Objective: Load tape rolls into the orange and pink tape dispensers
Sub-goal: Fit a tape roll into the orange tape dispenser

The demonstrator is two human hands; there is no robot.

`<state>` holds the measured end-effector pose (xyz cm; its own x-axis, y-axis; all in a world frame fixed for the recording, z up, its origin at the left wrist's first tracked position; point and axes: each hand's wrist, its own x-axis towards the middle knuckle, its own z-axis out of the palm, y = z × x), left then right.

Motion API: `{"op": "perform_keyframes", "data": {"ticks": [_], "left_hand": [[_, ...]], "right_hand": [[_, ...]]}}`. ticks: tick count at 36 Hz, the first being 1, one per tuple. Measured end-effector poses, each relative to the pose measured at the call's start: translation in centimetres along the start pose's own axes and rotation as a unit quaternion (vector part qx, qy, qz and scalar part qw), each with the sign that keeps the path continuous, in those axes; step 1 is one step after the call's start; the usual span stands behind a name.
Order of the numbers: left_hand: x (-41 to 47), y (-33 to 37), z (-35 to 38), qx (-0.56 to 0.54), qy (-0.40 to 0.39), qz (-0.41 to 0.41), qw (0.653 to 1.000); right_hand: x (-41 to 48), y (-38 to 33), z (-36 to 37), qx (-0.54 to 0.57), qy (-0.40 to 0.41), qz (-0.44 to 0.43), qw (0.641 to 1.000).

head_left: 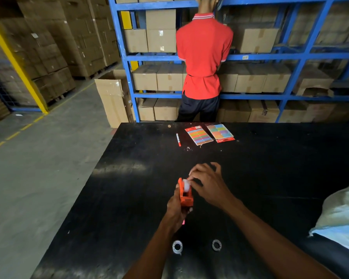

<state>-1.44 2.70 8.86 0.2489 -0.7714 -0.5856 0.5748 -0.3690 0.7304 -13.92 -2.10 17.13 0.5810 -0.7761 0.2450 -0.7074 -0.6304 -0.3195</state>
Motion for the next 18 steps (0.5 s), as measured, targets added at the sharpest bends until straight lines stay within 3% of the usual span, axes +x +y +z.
{"op": "perform_keyframes", "data": {"ticks": [7,18], "left_hand": [[0.3,0.4,-0.5,-0.025,0.01,0.015,1.0],[0.3,1.3,-0.5,-0.054,-0.021,0.022,0.998]], "right_hand": [[-1.3,-1.0,-0.1,0.038,0.049,-0.06,0.996],[-3.7,-1.5,2.4,-0.004,0.02,-0.07,0.997]]}}
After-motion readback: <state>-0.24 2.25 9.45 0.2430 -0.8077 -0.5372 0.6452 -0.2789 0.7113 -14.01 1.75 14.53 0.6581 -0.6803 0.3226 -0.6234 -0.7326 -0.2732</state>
